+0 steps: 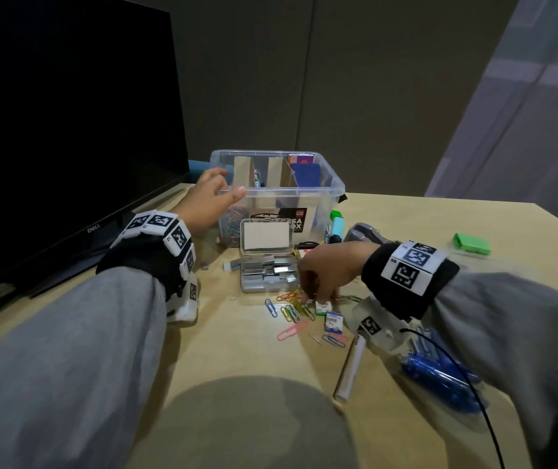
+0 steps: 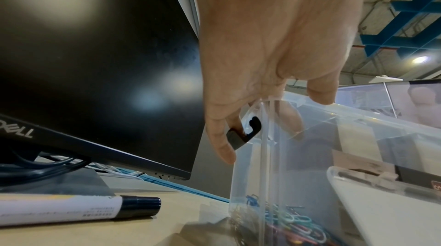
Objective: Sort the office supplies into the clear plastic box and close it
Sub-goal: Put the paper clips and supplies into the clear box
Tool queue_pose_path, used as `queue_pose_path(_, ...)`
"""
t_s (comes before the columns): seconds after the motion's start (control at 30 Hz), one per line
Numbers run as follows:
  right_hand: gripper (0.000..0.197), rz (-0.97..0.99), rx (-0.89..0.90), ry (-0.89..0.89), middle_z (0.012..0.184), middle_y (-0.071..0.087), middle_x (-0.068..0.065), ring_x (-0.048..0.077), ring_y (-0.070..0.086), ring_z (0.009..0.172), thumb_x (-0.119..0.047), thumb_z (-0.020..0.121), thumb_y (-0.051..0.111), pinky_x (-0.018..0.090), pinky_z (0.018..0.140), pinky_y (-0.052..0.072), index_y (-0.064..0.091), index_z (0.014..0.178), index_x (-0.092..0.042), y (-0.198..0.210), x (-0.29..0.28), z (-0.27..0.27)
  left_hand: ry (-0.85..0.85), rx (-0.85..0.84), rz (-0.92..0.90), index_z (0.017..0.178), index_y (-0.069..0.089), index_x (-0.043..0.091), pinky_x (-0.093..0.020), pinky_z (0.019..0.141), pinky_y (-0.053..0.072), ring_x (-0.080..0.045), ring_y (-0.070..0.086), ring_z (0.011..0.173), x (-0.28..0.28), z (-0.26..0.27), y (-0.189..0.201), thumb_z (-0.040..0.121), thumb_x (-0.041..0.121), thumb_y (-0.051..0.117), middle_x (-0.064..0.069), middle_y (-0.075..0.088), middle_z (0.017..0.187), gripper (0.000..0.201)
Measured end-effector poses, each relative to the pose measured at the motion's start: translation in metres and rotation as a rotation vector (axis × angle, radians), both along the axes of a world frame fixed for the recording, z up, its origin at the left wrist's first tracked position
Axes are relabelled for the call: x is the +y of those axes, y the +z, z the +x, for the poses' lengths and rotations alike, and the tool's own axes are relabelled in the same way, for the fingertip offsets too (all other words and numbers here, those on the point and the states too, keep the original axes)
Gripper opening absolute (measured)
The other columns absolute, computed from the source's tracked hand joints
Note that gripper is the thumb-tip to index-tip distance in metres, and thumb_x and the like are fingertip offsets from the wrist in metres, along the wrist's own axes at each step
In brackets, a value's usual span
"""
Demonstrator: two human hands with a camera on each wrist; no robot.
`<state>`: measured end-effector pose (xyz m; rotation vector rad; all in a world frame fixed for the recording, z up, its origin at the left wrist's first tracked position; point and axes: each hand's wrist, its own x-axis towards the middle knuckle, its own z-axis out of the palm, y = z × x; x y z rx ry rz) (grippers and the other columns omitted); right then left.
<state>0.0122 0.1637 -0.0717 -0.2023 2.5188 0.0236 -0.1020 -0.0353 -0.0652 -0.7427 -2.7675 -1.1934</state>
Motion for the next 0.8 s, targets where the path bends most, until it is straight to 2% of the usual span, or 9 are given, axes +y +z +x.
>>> queue_pose_path(0.13, 0.028, -0.146, 0.107, 0.005, 0.106, 0.066, 0.004, 0.019, 0.066, 0.088, -0.010, 0.085, 0.071, 0.029, 0.077, 0.053, 0.061, 0.111, -0.011, 0.000, -0.006, 0.005, -0.005, 0.000, 0.019, 0.121, 0.055, 0.004, -0.035, 0.106, 0.031, -0.017, 0.030, 0.140, 0.000, 0.000, 0.000, 0.100, 0.039, 0.047, 0.001, 0.022, 0.158, 0.042)
queue_pose_path(0.2, 0.022, -0.187, 0.146, -0.037, 0.104, 0.066, 0.008, 0.022, 0.067, 0.084, -0.011, 0.088, 0.067, 0.031, 0.075, 0.056, 0.061, 0.109, -0.008, 0.005, -0.006, 0.006, -0.006, 0.002, 0.018, 0.118, 0.056, 0.005, -0.033, 0.104, 0.031, -0.017, 0.030, 0.140, -0.001, -0.001, -0.001, 0.100, 0.040, 0.047, 0.001, 0.022, 0.157, 0.040)
queue_pose_path(0.27, 0.022, -0.158, 0.145, -0.097, 0.093, 0.069, 0.012, 0.026, 0.070, 0.077, -0.024, 0.091, 0.066, 0.031, 0.067, 0.058, 0.064, 0.101, -0.004, 0.009, -0.005, 0.007, -0.008, -0.002, 0.019, 0.118, 0.056, 0.004, -0.031, 0.100, 0.032, -0.016, 0.032, 0.138, -0.001, -0.002, -0.002, 0.100, 0.040, 0.047, 0.002, 0.023, 0.157, 0.041)
queue_pose_path(0.33, 0.044, -0.074, 0.118, -0.110, 0.076, 0.070, 0.009, 0.021, 0.066, 0.061, -0.046, 0.086, 0.068, 0.028, 0.058, 0.055, 0.067, 0.086, -0.002, 0.009, -0.004, 0.009, -0.012, -0.007, 0.029, 0.118, 0.056, 0.003, -0.030, 0.098, 0.033, -0.016, 0.034, 0.137, 0.000, -0.003, -0.003, 0.099, 0.040, 0.048, 0.003, 0.024, 0.156, 0.042)
queue_pose_path(0.4, 0.054, -0.025, 0.093, -0.086, 0.065, 0.066, 0.005, 0.017, 0.058, 0.052, -0.056, 0.077, 0.072, 0.025, 0.051, 0.050, 0.067, 0.077, -0.002, 0.006, -0.007, 0.012, -0.009, -0.005, 0.034, 0.115, 0.057, 0.003, -0.031, 0.098, 0.034, -0.016, 0.035, 0.137, 0.000, -0.003, -0.003, 0.099, 0.040, 0.049, 0.004, 0.024, 0.156, 0.041)
queue_pose_path(0.5, 0.051, 0.038, 0.068, -0.026, 0.074, 0.069, 0.009, 0.018, 0.060, 0.059, -0.050, 0.073, 0.078, 0.027, 0.054, 0.052, 0.070, 0.087, -0.001, 0.000, -0.011, 0.017, -0.004, -0.011, 0.040, 0.110, 0.058, 0.004, -0.030, 0.096, 0.033, -0.016, 0.035, 0.136, 0.000, -0.004, -0.004, 0.099, 0.040, 0.049, 0.004, 0.025, 0.156, 0.039)
queue_pose_path(0.6, 0.039, 0.020, 0.061, -0.036, 0.075, 0.070, 0.010, 0.019, 0.061, 0.060, -0.039, 0.079, 0.077, 0.029, 0.058, 0.055, 0.070, 0.086, -0.001, 0.000, -0.008, 0.016, -0.004, -0.010, 0.037, 0.104, 0.058, 0.004, -0.032, 0.100, 0.032, -0.016, 0.034, 0.137, 0.000, -0.004, -0.003, 0.099, 0.040, 0.049, 0.003, 0.026, 0.156, 0.037)
queue_pose_path(0.73, 0.022, -0.025, 0.121, -0.053, 0.075, 0.069, 0.008, 0.017, 0.060, 0.059, -0.022, 0.088, 0.065, 0.023, 0.054, 0.051, 0.070, 0.085, -0.001, 0.015, 0.002, 0.011, -0.002, -0.002, 0.033, 0.107, 0.057, 0.005, -0.031, 0.099, 0.032, -0.016, 0.033, 0.138, 0.000, -0.002, -0.002, 0.099, 0.039, 0.048, 0.002, 0.025, 0.156, 0.036)
queue_pose_path(0.8, 0.019, -0.048, 0.149, -0.083, 0.072, 0.066, 0.004, 0.014, 0.058, 0.055, -0.022, 0.088, 0.066, 0.021, 0.051, 0.050, 0.068, 0.085, -0.003, 0.022, 0.007, 0.010, 0.000, -0.001, 0.041, 0.105, 0.057, 0.005, -0.030, 0.096, 0.031, -0.016, 0.033, 0.137, 0.000, -0.001, -0.002, 0.099, 0.039, 0.049, 0.002, 0.025, 0.156, 0.035)
